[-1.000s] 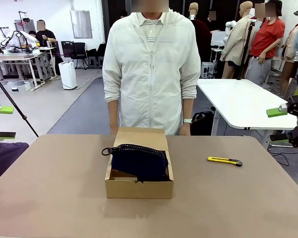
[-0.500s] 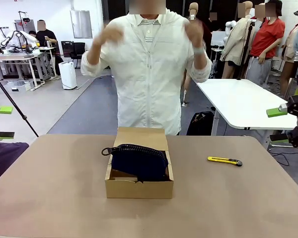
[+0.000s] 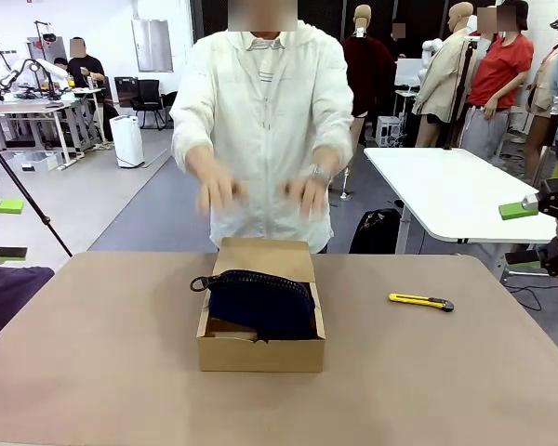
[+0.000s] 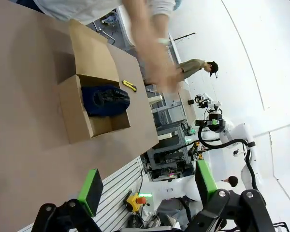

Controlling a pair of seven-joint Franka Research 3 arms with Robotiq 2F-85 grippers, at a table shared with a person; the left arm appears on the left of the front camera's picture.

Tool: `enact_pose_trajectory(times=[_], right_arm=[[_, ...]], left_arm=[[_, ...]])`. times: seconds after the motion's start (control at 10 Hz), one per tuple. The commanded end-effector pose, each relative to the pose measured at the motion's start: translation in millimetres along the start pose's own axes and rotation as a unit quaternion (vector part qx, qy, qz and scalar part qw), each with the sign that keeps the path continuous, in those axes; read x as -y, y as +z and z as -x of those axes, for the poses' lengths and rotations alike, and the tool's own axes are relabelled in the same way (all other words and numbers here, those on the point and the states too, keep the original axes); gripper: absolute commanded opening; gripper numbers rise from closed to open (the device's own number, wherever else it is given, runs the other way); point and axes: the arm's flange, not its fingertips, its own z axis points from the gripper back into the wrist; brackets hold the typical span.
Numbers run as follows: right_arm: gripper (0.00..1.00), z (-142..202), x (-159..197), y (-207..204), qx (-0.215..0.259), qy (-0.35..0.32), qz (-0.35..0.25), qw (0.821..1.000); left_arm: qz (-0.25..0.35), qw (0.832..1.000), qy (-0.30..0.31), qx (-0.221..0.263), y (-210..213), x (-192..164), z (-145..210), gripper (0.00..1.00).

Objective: Pack the items into the box.
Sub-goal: Close the Mailer Box.

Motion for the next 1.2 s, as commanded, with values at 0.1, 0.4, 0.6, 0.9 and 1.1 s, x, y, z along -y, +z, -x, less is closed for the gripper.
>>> enact_pose_trajectory(times=[0.1, 0.4, 0.6, 0.9, 1.1], right_arm=[[1.00, -3, -4, -1, 0.007, 0.000, -0.017, 1.000], [1.00, -3, -4, -1, 0.007, 0.000, -0.017, 1.000], [1.00, -19, 6, -31, 0.010, -0.011, 0.039, 0.999], [1.00, -82, 62, -155, -0.002, -0.008, 0.072, 0.997], [1.00, -101, 114, -213, 0.060, -0.022, 0.064, 0.996]], left_arm=[[0.002, 1.000, -0.008, -0.005, 4, -1, 1, 1.00], [0.002, 1.000, -0.008, -0.005, 4, -1, 1, 1.00], [-0.009, 1.000, 0.010, -0.010, -29, -11, -8, 1.00], [0.001, 0.992, 0.109, 0.064, -149, -102, -30, 1.00], [-0.005, 0.990, 0.094, 0.102, -188, -141, -30, 1.00]])
